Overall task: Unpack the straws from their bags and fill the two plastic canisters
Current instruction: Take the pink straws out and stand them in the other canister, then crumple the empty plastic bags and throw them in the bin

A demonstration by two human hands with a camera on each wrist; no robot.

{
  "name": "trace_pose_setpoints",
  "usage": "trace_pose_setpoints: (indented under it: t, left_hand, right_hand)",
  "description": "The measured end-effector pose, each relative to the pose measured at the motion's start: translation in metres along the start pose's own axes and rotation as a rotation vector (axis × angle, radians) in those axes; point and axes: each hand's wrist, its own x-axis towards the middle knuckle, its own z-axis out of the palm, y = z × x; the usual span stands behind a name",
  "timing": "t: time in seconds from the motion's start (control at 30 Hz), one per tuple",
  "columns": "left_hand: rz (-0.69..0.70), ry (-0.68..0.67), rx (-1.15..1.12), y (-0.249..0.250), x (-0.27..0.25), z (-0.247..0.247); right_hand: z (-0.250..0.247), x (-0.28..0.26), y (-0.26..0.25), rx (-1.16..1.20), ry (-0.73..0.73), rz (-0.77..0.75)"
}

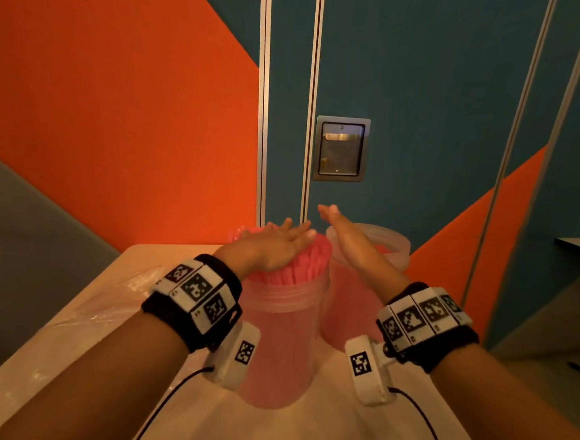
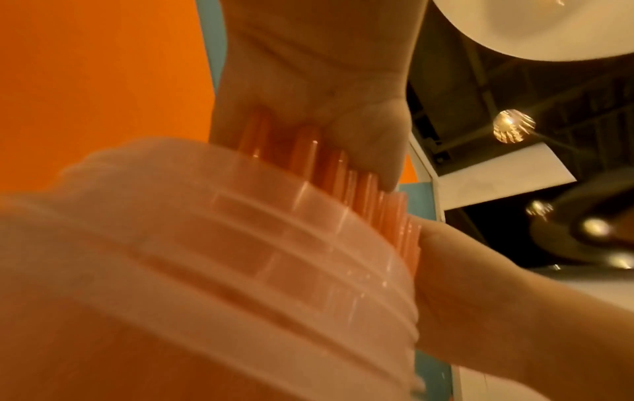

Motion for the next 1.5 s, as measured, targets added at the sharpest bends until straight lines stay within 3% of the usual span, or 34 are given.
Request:
trace_pose_setpoints:
  t: [0.07,0.13,0.23,0.3,0.4,0.5,0.57,0.67,0.83,0.9,0.97,1.13,1.2,1.37,1.43,1.5]
  left_hand:
    - [-0.04,0.014,0.0,-0.004,0.006,0.002]
    - [0.012,0.126,-0.22,-0.007,0.009,0.003]
    - [0.17,0.447,-0.922,-0.009,-0.007,-0.004]
    - [0.148,0.593,-1.124,-0.019,-0.027,-0.018]
    - [0.138,0.666,-1.045,-0.058,-0.053,-0.026]
    - [-0.034,0.766,-0.821,-0.112,-0.078,-0.012]
    - [-0.199,0.743,-0.65,-0.147,-0.096,0.004]
    - [-0.427,0.538,-0.518,-0.195,-0.128,0.031]
    - [-0.512,0.201,-0.266,-0.24,-0.178,0.078]
    - [-0.555,0.176,-0.205,-0.243,-0.19,0.096]
    - [-0.609,0.257,-0.215,-0.243,-0.197,0.104]
    - [-0.529,0.315,-0.659,-0.263,-0.204,0.11]
    - [-0.452,0.345,-0.917,-0.265,-0.203,0.11]
    - [-0.31,0.324,-1.006,-0.239,-0.186,0.107]
    - [-0.179,0.296,-1.011,-0.216,-0.182,0.107]
    - [-0.087,0.282,-1.003,-0.196,-0.176,0.109]
  right_hand:
    - [0.011,-0.007,-0.002,-0.144,-0.137,-0.064]
    - [0.022,-0.012,-0.007,-0.362,-0.198,-0.132]
    - [0.03,-0.019,-0.014,-0.476,-0.125,-0.119]
    - [0.032,-0.022,-0.019,-0.421,0.028,-0.156]
    - [0.053,-0.038,-0.034,-0.304,0.28,-0.433]
    - [0.096,-0.063,-0.054,-0.285,0.324,-0.707]
    - [0.132,-0.072,-0.063,-0.299,0.16,-0.683]
    - [0.184,-0.065,-0.059,-0.454,-0.192,-0.46]
    - [0.239,-0.049,-0.012,-0.866,-0.663,-0.065]
    - [0.249,-0.051,0.012,-0.933,-0.772,0.039]
    - [0.256,-0.055,0.031,-0.958,-0.775,0.036]
    - [0.258,-0.051,0.033,-0.792,-0.594,-0.047]
    - [0.253,-0.047,0.025,-0.58,-0.546,-0.086]
    - [0.251,-0.063,-0.001,0.295,-0.534,-0.017]
    - [0.254,-0.069,-0.012,0.42,-0.568,-0.044]
    - [0.254,-0.071,-0.02,0.349,-0.599,-0.09]
